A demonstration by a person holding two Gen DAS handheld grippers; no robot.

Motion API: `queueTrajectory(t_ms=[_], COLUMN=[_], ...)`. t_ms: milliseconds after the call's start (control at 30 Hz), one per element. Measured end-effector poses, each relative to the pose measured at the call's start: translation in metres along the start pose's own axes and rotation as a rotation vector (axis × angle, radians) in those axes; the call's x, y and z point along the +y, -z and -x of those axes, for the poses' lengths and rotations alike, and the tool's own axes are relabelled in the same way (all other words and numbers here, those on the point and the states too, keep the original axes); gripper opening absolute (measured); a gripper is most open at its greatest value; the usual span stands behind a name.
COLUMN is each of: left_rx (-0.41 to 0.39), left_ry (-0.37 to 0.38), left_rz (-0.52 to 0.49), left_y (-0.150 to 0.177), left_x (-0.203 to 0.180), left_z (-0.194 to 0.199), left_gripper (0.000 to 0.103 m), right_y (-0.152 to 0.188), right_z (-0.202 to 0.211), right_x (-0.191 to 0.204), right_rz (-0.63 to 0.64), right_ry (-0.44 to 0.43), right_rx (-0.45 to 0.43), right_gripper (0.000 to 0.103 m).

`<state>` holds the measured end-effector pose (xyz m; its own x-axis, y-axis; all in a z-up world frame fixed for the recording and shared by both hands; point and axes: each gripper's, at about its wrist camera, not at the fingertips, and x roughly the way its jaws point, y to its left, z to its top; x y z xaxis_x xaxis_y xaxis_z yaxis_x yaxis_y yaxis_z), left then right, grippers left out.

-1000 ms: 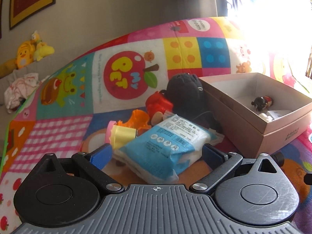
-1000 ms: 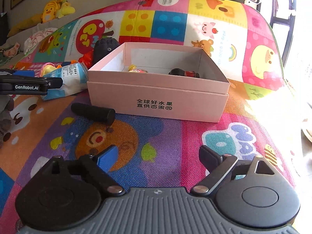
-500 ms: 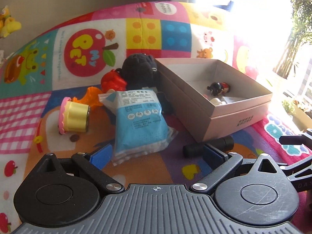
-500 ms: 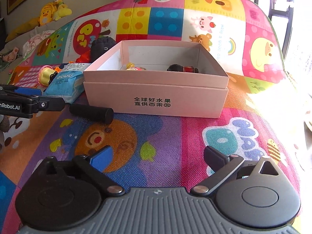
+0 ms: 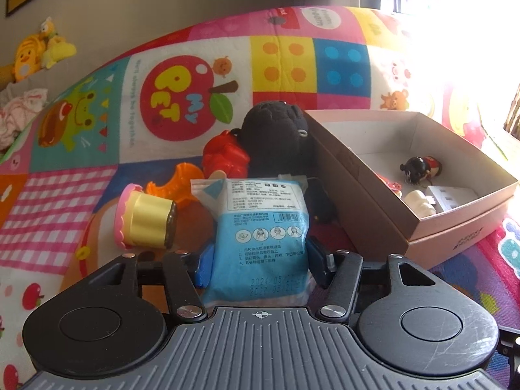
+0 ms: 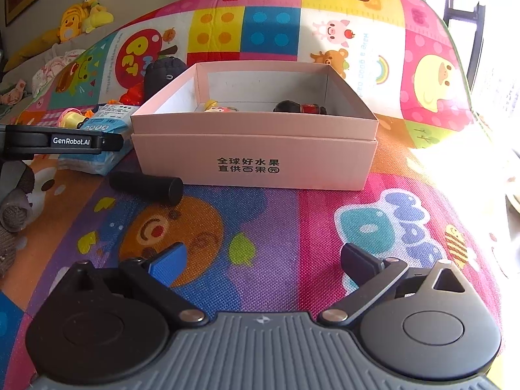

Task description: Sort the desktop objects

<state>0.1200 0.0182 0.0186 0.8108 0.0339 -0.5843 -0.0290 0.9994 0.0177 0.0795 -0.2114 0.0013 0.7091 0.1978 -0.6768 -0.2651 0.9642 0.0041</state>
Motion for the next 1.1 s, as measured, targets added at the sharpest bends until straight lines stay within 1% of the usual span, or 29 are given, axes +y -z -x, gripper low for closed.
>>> queueTrajectory(t_ms=[133,267,300,400,467,533,567,667,767,900,1000,1067,1100], left_rx=[-0.004,0.006,0.011,0.016,0.012,0.016,0.028,0.025,0.030,0.020,0.013,0.011,0.012], left_ry=[-0.024,-0.014,-0.004,0.023,0.018,0.007,0.016,0.036,0.040,0.034,0.032,0.037,0.040], left_rz=[-0.002,0.015,0.025,0.026,0.015,0.017,0.024,0.039,0.046,0.032,0.026,0.031,0.036], left_y=[0.020,0.045,0.051,0.062,0.067,0.070,0.071,0.071,0.072,0.073,0.074,0.075,0.075], left_x=[0.006,0.008,0.008,0.006,0.004,0.004,0.005,0.009,0.009,0.006,0.005,0.005,0.006], left_z=[0.030,0.067,0.076,0.089,0.090,0.088,0.085,0.085,0.084,0.085,0.086,0.087,0.086], left_gripper=[0.060,0.060,0.061,0.069,0.081,0.084,0.087,0.094,0.094,0.095,0.095,0.095,0.095], right_y=[0.000,0.001,0.000,0.000,-0.002,-0.008,-0.012,-0.026,-0.041,-0.055,-0.061,-0.064,-0.065], right_z=[0.001,0.000,0.000,0.003,0.007,0.009,0.009,0.004,-0.005,-0.018,-0.026,-0.031,-0.035], right_x=[0.000,0.000,0.001,0.008,0.018,0.028,0.032,0.041,0.057,0.078,0.093,0.100,0.101], right_rz=[-0.001,0.001,0.003,0.038,0.085,0.109,0.111,0.080,0.045,-0.010,-0.024,-0.022,-0.025], right_ry=[-0.003,-0.002,0.001,0.016,0.005,-0.037,-0.062,-0.141,-0.179,-0.193,-0.160,-0.119,-0.102], right_rx=[-0.003,0.001,0.001,-0.017,-0.034,-0.034,-0.029,-0.003,0.030,0.088,0.084,0.080,0.087], right_gripper=[0.101,0.101,0.101,0.101,0.101,0.100,0.100,0.098,0.097,0.097,0.097,0.097,0.094])
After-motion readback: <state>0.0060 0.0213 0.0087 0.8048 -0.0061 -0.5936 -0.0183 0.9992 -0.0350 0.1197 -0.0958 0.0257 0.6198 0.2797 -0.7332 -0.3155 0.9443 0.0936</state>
